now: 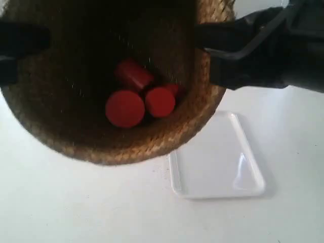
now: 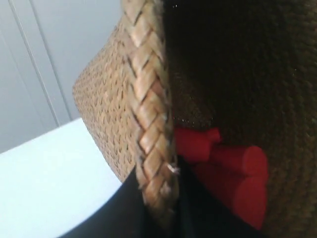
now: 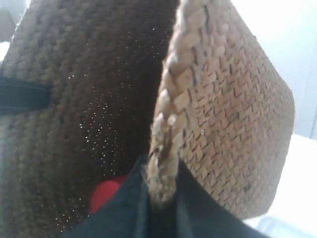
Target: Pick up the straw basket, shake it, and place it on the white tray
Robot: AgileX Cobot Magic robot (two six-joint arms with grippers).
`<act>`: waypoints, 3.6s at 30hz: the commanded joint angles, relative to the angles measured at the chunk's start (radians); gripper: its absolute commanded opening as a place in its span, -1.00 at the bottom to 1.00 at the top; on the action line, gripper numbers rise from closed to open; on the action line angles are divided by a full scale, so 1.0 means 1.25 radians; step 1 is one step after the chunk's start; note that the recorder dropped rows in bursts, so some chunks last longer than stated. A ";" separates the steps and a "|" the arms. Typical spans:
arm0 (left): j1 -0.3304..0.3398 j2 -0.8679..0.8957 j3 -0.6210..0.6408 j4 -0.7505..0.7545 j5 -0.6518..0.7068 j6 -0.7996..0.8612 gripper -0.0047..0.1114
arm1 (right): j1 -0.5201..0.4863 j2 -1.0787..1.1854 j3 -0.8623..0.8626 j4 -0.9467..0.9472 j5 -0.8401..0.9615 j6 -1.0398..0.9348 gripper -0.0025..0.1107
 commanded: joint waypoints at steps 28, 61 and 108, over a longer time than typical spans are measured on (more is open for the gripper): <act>0.005 0.075 0.048 0.055 -0.028 -0.037 -0.92 | -0.016 0.081 0.034 -0.032 -0.039 -0.025 -0.96; 0.016 0.085 -0.011 0.066 0.024 -0.095 -0.92 | -0.007 0.104 -0.048 -0.043 0.055 0.038 -0.96; 0.013 0.467 -0.518 0.019 0.448 -0.338 -0.92 | -0.340 0.248 -0.436 -0.322 0.749 0.261 -0.96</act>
